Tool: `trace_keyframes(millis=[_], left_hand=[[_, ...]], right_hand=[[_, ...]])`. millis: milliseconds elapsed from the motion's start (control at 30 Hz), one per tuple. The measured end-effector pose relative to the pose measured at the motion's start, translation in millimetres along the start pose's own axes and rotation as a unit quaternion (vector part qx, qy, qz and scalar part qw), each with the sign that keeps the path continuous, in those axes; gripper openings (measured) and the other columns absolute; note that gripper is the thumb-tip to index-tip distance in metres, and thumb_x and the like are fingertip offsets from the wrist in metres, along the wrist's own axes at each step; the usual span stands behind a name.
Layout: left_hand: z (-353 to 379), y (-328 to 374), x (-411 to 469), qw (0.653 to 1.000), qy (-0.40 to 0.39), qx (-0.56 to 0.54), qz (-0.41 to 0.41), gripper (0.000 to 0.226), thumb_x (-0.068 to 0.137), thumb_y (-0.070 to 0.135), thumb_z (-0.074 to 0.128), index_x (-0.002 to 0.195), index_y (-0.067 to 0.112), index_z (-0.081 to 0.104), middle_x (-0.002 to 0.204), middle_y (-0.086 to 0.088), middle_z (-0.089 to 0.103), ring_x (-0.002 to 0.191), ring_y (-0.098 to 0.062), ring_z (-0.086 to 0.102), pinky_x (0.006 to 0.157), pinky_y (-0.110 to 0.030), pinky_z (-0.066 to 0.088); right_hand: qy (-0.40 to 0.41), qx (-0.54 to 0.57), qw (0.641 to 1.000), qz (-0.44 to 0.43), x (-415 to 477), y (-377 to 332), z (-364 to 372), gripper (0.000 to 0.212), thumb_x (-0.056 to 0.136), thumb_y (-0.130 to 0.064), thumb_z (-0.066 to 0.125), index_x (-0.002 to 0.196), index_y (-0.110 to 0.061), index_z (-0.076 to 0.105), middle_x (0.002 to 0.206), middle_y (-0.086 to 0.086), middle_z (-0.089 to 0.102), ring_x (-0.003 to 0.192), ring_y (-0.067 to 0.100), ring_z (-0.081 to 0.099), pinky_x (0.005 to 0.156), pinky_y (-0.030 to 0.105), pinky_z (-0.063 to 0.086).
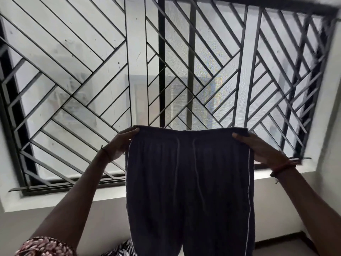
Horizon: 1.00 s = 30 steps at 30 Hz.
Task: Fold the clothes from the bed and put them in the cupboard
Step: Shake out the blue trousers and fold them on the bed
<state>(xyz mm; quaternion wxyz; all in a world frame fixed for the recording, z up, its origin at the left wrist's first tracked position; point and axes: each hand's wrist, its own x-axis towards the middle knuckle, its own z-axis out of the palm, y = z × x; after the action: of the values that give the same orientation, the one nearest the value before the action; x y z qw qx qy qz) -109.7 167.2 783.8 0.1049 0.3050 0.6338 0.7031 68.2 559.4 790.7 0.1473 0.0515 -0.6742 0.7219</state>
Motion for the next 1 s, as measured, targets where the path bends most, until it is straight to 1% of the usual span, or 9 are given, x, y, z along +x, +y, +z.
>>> trace_keyframes(millis=[100, 200, 300, 433, 500, 600, 800, 900, 1000], left_hand=[[10.1, -14.6, 12.5, 0.992, 0.094, 0.026, -0.074, 0.032, 0.093, 0.018, 0.056, 0.12, 0.001, 0.058, 0.085, -0.004, 0.066, 0.058, -0.005, 0.064, 0.049, -0.016, 0.051], [29.7, -41.6, 20.5, 0.971, 0.188, 0.051, -0.137, 0.013, 0.09, 0.008, 0.06, 0.103, 0.004, 0.062, 0.058, 0.002, 0.066, 0.043, -0.006, 0.06, 0.04, -0.017, 0.049], [52.2, -66.4, 15.6, 0.964, 0.207, 0.033, -0.166, 0.005, 0.089, 0.005, 0.059, 0.085, 0.006, 0.061, 0.055, -0.001, 0.063, 0.043, -0.009, 0.06, 0.04, -0.017, 0.049], [77.1, -85.1, 9.0, 0.969, 0.176, -0.002, -0.173, 0.017, 0.088, 0.008, 0.061, 0.104, 0.007, 0.059, 0.081, -0.007, 0.063, 0.068, -0.018, 0.061, 0.053, -0.025, 0.052], [94.5, -87.4, 5.5, 0.974, 0.155, -0.004, -0.165, 0.009, 0.087, 0.006, 0.063, 0.094, 0.01, 0.059, 0.084, -0.009, 0.063, 0.071, -0.019, 0.061, 0.06, -0.029, 0.052], [126.3, -86.3, -5.4, 0.981, 0.122, 0.002, -0.153, 0.013, 0.085, 0.001, 0.064, 0.083, 0.012, 0.059, 0.077, -0.007, 0.062, 0.062, -0.014, 0.062, 0.055, -0.025, 0.052], [152.7, -92.9, -14.4, 0.99, 0.057, -0.003, -0.132, 0.007, 0.085, 0.006, 0.062, 0.088, 0.012, 0.064, 0.084, -0.009, 0.062, 0.072, -0.015, 0.056, 0.066, -0.021, 0.046], [153.5, -86.4, -21.6, 0.989, 0.0, -0.027, -0.147, 0.014, 0.083, 0.018, 0.053, 0.09, 0.016, 0.065, 0.083, -0.005, 0.063, 0.075, -0.014, 0.059, 0.072, -0.024, 0.045], [149.3, -87.9, -24.9, 0.989, -0.029, -0.03, -0.139, 0.023, 0.075, 0.006, 0.044, 0.089, 0.014, 0.06, 0.086, -0.005, 0.064, 0.083, -0.014, 0.06, 0.08, -0.028, 0.045]], right_hand=[[0.101, -0.022, 0.992, 0.068, 23.9, 27.9, 10.1, 0.034, 0.08, -0.012, 0.071, 0.109, 0.004, 0.064, 0.097, 0.019, 0.069, 0.07, 0.019, 0.071, 0.068, 0.032, 0.06], [0.181, -0.05, 0.976, 0.11, 35.1, 59.8, 33.7, 0.007, 0.086, -0.003, 0.065, 0.088, 0.003, 0.063, 0.068, 0.013, 0.067, 0.044, 0.012, 0.064, 0.044, 0.024, 0.054], [0.212, -0.009, 0.967, 0.142, 37.3, 84.2, 61.0, 0.018, 0.086, 0.005, 0.061, 0.07, 0.001, 0.054, 0.04, 0.005, 0.058, 0.033, 0.014, 0.057, 0.033, 0.024, 0.047], [0.207, 0.023, 0.967, 0.146, 37.6, 115.1, 88.4, 0.023, 0.087, 0.006, 0.055, 0.064, 0.0, 0.053, 0.039, 0.005, 0.057, 0.035, 0.015, 0.057, 0.039, 0.026, 0.05], [0.202, 0.032, 0.969, 0.136, 36.5, 123.4, 102.6, 0.025, 0.088, 0.004, 0.054, 0.064, 0.0, 0.055, 0.042, 0.004, 0.058, 0.037, 0.013, 0.058, 0.042, 0.024, 0.05], [0.186, 0.057, 0.973, 0.122, 36.1, 131.1, 124.7, 0.024, 0.09, 0.0, 0.054, 0.066, -0.002, 0.06, 0.051, 0.006, 0.063, 0.042, 0.012, 0.061, 0.046, 0.023, 0.05], [0.176, 0.076, 0.976, 0.102, 37.7, 139.1, 141.1, 0.023, 0.09, -0.02, 0.063, 0.071, -0.01, 0.068, 0.065, 0.007, 0.07, 0.059, 0.019, 0.066, 0.065, 0.032, 0.056], [0.092, 0.041, 0.991, 0.09, 28.9, 138.1, 134.4, 0.024, 0.072, -0.031, 0.079, 0.08, -0.01, 0.072, 0.075, 0.008, 0.071, 0.064, 0.017, 0.068, 0.063, 0.028, 0.057], [-0.016, 0.002, 0.998, 0.055, 21.1, 137.5, 122.2, 0.023, 0.075, -0.007, 0.076, 0.097, -0.003, 0.07, 0.085, 0.01, 0.073, 0.075, 0.018, 0.07, 0.065, 0.024, 0.056]])
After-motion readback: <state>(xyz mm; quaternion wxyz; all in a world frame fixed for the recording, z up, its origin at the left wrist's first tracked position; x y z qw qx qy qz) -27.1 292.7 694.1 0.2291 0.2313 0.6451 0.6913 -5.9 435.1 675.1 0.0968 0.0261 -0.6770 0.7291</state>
